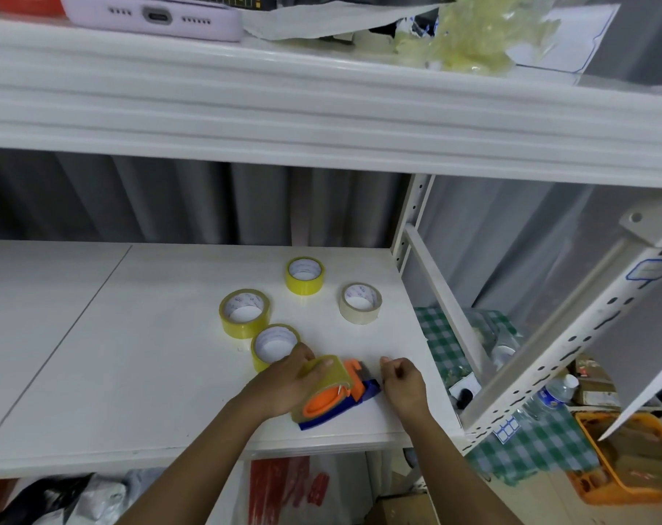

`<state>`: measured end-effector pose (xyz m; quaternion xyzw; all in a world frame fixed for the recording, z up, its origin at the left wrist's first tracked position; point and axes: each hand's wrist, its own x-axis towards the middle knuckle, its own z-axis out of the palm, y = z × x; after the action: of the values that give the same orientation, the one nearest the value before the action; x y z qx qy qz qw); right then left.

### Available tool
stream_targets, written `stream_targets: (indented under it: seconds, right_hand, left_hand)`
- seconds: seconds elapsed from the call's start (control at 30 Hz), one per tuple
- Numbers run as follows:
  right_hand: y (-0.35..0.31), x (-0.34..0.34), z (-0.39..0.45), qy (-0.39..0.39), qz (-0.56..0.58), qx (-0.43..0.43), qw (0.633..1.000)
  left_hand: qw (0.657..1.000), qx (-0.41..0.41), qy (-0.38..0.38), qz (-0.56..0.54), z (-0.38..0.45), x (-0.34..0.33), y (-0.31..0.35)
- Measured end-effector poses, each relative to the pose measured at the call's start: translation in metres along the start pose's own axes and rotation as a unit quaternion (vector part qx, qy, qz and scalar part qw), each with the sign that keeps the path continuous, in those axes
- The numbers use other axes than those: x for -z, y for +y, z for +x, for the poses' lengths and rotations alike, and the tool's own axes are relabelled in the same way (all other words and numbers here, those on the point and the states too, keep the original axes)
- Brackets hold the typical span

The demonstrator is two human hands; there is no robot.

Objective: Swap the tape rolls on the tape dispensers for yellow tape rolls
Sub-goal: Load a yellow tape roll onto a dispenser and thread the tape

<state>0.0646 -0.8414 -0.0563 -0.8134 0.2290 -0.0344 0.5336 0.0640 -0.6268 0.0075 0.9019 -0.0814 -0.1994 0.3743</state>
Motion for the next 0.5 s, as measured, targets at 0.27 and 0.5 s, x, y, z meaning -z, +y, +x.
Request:
stream_targets:
  seconds: [0.27,0.5]
  right_hand:
    - [-0.008,0.002,0.003,-0.052,-0.013,-0.014,0.998]
    - [-0.027,0.006,-0.016,-0.012,0.078,0.061,0.995]
  left_hand:
    - [1.000,0.002,-0.003,-0.008,0.023,-0.001,0.015]
    - [0.996,-0.008,-0.029,-0.088,0.012,0.002,-0.005]
